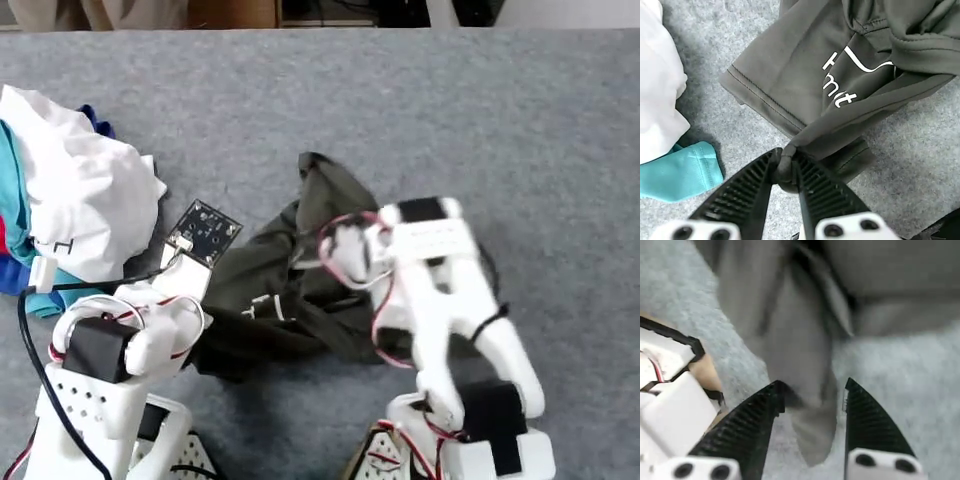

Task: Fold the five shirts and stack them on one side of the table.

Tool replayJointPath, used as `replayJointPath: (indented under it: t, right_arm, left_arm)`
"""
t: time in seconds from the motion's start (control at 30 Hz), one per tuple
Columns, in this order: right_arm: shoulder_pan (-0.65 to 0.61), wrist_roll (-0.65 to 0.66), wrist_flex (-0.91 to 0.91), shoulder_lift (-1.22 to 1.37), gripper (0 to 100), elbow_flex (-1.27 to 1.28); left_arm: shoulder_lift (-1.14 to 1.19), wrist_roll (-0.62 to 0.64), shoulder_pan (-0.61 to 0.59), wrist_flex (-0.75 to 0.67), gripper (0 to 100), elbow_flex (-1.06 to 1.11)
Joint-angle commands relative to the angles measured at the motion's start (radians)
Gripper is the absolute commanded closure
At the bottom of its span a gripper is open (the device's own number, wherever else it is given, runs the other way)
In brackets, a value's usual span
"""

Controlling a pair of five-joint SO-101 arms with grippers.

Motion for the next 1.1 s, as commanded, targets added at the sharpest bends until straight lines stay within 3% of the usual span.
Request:
replayJointPath:
  t: [0.0,0.13,0.37,0.47,0.53,0.63,0.8,1.07]
  right_arm:
    - [-0.12,-0.017,-0.032,-0.007,80.3,0.038]
    - [-0.202,-0.02,-0.037,-0.007,80.3,0.077]
    - [-0.216,-0.064,-0.186,-0.007,80.4,0.177]
    - [-0.214,-0.152,-0.293,0.001,81.9,0.191]
    - [-0.208,-0.235,-0.376,0.002,88.7,0.191]
    - [-0.18,-0.325,-0.465,0.002,99.8,0.183]
    - [-0.091,-0.367,-0.477,0.002,99.4,0.122]
    - [0.111,-0.273,-0.313,0.002,99.4,-0.081]
  left_arm:
    - [-0.007,-0.005,0.005,-0.006,98,-0.003]
    - [-0.012,-0.005,0.003,-0.006,98,-0.003]
    - [-0.012,-0.003,0.003,-0.006,98,-0.003]
    - [-0.008,-0.003,0.003,-0.006,98,-0.003]
    - [-0.008,-0.003,0.003,-0.006,98,-0.003]
    - [-0.008,-0.003,0.003,-0.005,98,-0.003]
    - [-0.015,-0.003,0.003,0.014,98,-0.003]
    - [-0.01,-0.011,0.002,0.006,98,0.002]
